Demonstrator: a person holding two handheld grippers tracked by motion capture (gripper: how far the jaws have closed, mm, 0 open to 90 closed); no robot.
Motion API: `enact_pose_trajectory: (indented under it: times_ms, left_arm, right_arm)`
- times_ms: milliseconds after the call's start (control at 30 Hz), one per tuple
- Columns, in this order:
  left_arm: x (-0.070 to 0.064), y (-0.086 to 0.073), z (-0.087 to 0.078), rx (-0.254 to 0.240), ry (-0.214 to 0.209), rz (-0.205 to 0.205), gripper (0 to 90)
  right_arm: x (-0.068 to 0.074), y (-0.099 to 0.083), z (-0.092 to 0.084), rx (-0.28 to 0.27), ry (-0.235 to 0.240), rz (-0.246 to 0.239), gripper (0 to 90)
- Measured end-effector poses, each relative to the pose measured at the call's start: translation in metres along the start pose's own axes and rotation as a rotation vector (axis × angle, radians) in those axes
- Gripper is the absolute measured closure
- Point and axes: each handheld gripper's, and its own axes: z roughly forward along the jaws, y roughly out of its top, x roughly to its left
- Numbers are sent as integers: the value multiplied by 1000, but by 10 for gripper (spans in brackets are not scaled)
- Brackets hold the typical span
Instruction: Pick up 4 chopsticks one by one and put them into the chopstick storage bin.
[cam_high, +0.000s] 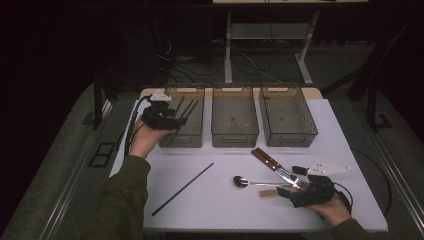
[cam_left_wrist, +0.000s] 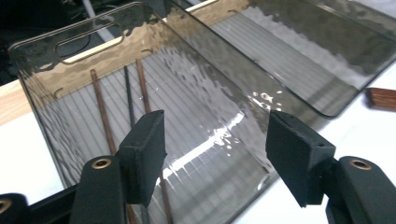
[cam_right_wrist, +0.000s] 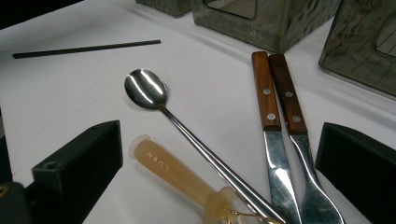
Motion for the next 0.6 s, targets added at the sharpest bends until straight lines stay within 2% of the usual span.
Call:
enact_pose_trajectory:
  times_ms: [300, 433, 600]
  left_arm:
    - [-24, -13, -13, -13, -35, 44, 310]
    - [-33, -20, -18, -31, -63, 43, 286]
    - [-42, -31, -20, -37, -68, 43, 253]
  right_arm:
    - [0, 0, 0, 2, -2, 5, 5]
    - [0, 0, 0, 2, -2, 5, 5]
    - [1, 0, 0, 5, -1, 10, 5]
